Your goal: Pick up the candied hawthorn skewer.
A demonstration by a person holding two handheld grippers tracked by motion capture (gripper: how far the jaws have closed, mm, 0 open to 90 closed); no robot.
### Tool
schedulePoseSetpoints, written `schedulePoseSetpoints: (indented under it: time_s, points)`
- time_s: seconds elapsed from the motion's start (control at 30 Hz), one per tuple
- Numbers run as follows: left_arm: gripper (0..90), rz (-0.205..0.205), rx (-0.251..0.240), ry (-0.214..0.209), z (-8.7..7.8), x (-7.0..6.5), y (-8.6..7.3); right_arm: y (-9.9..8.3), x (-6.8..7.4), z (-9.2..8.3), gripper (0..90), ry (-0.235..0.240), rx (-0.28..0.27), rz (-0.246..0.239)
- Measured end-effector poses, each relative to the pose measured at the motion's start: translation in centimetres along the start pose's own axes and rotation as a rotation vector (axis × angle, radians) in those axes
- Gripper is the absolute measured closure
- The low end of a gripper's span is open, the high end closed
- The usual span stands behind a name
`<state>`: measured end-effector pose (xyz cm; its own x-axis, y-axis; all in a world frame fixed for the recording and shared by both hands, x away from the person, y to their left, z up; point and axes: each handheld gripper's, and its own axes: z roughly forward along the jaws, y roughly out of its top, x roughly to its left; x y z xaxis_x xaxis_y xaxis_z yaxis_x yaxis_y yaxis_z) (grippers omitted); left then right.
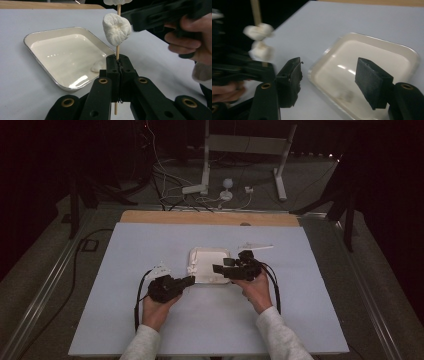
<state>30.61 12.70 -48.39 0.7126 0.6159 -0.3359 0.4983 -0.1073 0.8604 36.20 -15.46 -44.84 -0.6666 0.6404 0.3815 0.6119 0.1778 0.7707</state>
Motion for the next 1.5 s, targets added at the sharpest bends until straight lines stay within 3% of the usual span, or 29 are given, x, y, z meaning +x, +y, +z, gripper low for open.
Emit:
schedulePoseSetpoints:
  time_s: [0.27,0.6,0.8,0.9,1.23,1.27,1.3,1.37,1.5]
  points:
    - [90.0,0.006,0.004,-0.004,0.3,-0.2,0.0,0.5,1.7,0.2,39.6,0.096,-0.021,-0.030]
    - [90.0,0.028,0.007,-0.016,0.5,-0.5,0.0,1.2,3.5,1.7,47.0,0.200,-0.013,-0.035]
    - [90.0,0.049,0.003,-0.027,0.5,-0.7,0.0,1.4,4.0,2.6,65.7,0.208,0.010,-0.025]
    - [90.0,0.055,0.010,-0.023,0.6,-0.7,0.0,1.4,4.1,2.7,70.4,0.203,0.003,-0.025]
    - [90.0,0.077,0.022,-0.019,0.8,-0.5,-0.3,1.8,4.1,2.0,75.3,0.163,-0.030,-0.035]
    - [90.0,0.090,0.045,-0.003,0.9,-0.6,-0.4,2.0,4.1,1.8,75.7,0.161,-0.033,-0.035]
    - [90.0,0.101,0.057,0.000,1.0,-0.6,-0.5,2.4,3.9,1.1,76.5,0.163,-0.083,-0.008]
    - [90.0,0.073,0.025,-0.019,0.9,-0.5,-0.5,2.7,3.7,0.8,76.6,0.162,-0.085,0.009]
    - [90.0,0.099,0.033,-0.012,1.0,-0.8,-0.4,3.2,3.6,0.3,77.4,0.153,-0.080,-0.011]
